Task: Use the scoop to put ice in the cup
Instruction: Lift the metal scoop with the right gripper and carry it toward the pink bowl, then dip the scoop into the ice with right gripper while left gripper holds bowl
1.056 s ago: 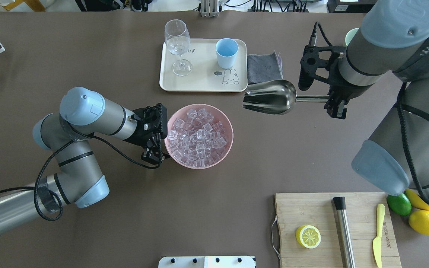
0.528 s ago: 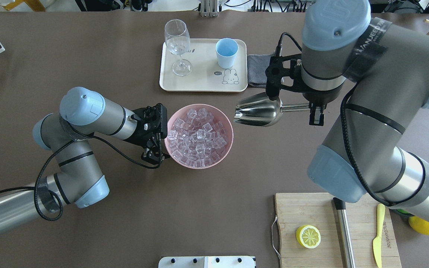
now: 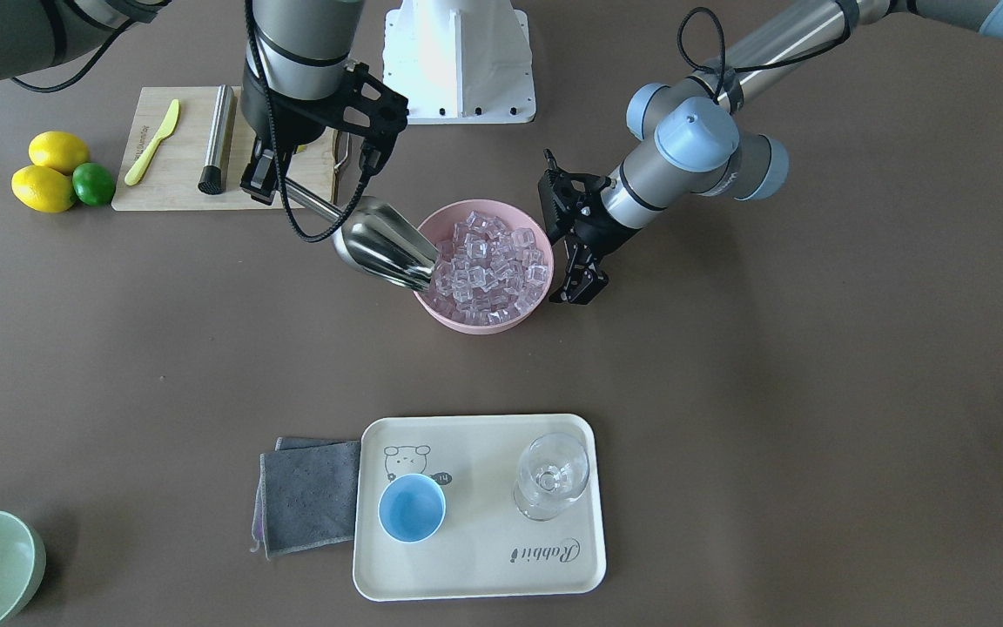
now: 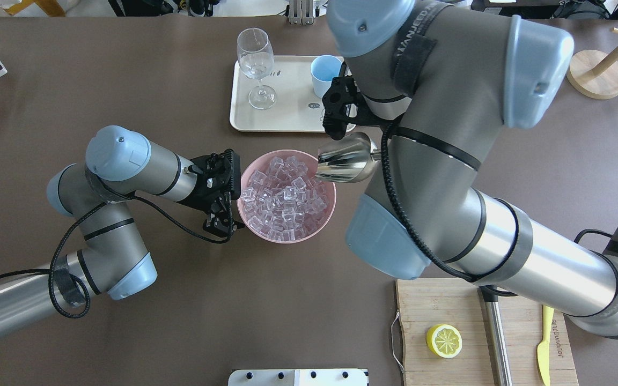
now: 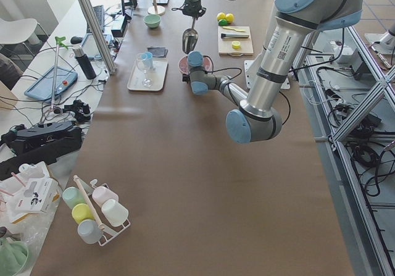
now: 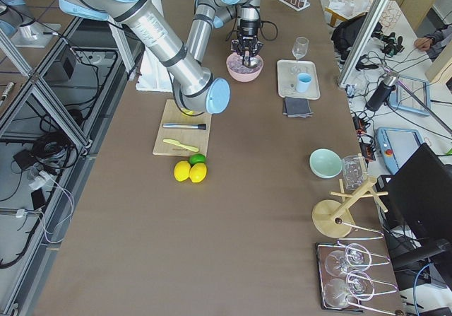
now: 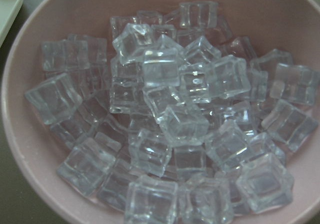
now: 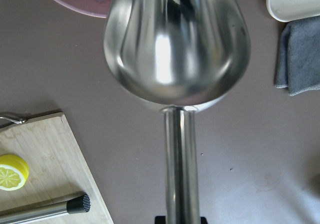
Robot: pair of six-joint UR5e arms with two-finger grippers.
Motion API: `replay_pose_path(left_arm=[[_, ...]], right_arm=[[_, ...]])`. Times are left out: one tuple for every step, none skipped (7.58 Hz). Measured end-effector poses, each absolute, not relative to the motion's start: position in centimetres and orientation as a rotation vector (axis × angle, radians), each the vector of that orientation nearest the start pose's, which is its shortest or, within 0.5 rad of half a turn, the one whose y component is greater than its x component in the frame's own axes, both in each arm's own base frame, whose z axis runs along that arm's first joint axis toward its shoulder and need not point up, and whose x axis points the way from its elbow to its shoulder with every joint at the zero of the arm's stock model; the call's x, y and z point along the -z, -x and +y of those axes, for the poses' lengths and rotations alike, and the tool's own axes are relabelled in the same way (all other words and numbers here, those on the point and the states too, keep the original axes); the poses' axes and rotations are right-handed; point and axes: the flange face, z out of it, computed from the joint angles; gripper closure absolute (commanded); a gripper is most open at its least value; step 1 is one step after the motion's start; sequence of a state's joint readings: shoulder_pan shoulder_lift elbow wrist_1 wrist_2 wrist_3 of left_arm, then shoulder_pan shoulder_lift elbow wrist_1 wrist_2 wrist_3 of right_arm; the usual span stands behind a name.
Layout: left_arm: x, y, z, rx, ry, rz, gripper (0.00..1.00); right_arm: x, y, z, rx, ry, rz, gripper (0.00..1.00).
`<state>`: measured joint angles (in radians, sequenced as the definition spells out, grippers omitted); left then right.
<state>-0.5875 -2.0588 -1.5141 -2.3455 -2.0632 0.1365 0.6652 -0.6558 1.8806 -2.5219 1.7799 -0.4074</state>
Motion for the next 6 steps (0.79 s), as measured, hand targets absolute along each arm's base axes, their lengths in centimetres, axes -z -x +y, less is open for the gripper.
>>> replay_pose_path(left_arm=[[-31.2, -51.2, -44.5, -1.253, -0.97, 0.947, 0.01], [-31.2, -51.2, -44.5, -1.253, -0.97, 0.947, 0.01], [-31.3, -51.2, -44.5, -1.253, -0.969, 0.946, 0.01], [-31.3, -51.2, -44.5, -1.253, -0.968, 0.946, 0.01], [-31.3, -51.2, -44.5, -1.253, -0.968, 0.946, 0.01], [-31.3, -51.2, -44.5, -1.253, -0.968, 0.946, 0.01]], right_arm=[[-10.9, 41.7, -45.6, 1.339, -0.206, -0.261, 1.0], [-9.9, 44.0, -45.9, 1.351, -0.181, -0.226, 1.0], [-9.0, 45.7, -46.0, 1.361, -0.154, -0.194, 1.0], [-8.5, 46.9, -46.0, 1.37, -0.131, -0.166, 1.0], [-8.4, 46.8, -45.8, 1.374, -0.106, -0.136, 1.0], [-8.1, 46.0, -45.3, 1.376, -0.086, -0.111, 1.0]])
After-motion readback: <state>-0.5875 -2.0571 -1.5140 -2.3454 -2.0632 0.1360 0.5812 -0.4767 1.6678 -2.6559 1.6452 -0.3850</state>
